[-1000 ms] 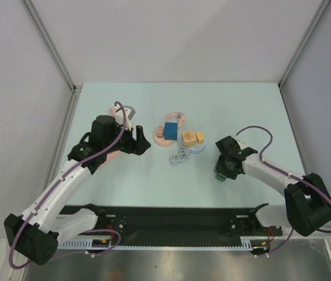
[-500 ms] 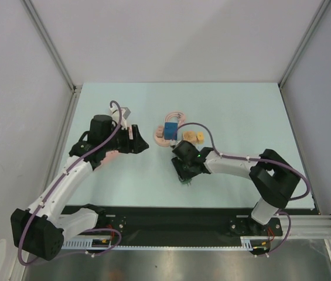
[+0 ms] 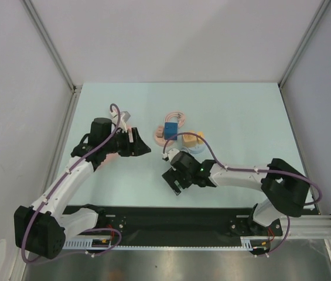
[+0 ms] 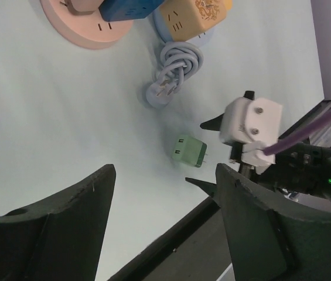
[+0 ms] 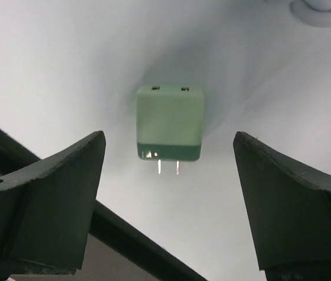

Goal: Insert the plug

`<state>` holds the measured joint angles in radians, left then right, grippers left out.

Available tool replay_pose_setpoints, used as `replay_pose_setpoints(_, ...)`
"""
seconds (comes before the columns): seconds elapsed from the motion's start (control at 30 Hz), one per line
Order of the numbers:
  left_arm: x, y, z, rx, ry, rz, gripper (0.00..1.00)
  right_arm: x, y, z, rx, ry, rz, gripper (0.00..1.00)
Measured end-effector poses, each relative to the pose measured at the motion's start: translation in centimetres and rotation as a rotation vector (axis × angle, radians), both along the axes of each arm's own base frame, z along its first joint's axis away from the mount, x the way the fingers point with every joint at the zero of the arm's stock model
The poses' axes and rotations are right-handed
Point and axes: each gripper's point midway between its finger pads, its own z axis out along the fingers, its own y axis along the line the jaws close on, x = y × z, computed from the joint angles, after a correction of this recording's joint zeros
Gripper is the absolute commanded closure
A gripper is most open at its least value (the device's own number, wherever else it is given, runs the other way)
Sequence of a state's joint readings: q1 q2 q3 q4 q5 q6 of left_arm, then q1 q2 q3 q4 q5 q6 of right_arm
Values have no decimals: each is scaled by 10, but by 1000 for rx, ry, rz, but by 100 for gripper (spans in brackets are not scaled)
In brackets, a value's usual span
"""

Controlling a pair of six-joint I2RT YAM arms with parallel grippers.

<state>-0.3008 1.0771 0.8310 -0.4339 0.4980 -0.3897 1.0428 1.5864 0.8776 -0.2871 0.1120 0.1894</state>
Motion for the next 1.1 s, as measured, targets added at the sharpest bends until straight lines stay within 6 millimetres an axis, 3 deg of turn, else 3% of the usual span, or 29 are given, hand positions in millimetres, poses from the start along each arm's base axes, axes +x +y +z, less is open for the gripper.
replay_pose_setpoints(0.17, -2, -1, 0, -57, 26, -7, 25, -8, -8, 9, 75, -51, 9, 11)
replay_pose_setpoints(0.4, -5, -8, 5, -106, 36, -33, 26, -14, -13, -8, 87, -69, 17, 17)
replay_pose_setpoints(0.5, -7, -10, 7, -120, 42, -42, 26, -9, -7, -9, 99, -90, 13, 24)
replay_pose_setpoints(0.6, -8, -10, 7, -128, 51, -40, 27, -6, -1, -10, 113, -110, 14, 43)
replay_pose_setpoints(0.63, -8, -10, 6, -129, 52, -39, 27, -5, 0, -10, 118, -119, 18, 66)
replay_pose_setpoints(0.73, -10, -9, 0, -126, 58, -35, 28, -7, 2, -9, 117, -151, 31, 100)
replay_pose_setpoints(0.8, -12, -6, -6, -121, 71, -31, 28, -11, 3, -5, 119, -171, 43, 100)
replay_pose_setpoints(0.87, -14, -6, -10, -116, 76, -38, 29, -14, 4, 8, 146, -195, 57, 100)
replay_pose_setpoints(1.1, -32, -24, -11, -152, 105, -164, 31, -12, 17, 102, 404, -353, 100, 100)
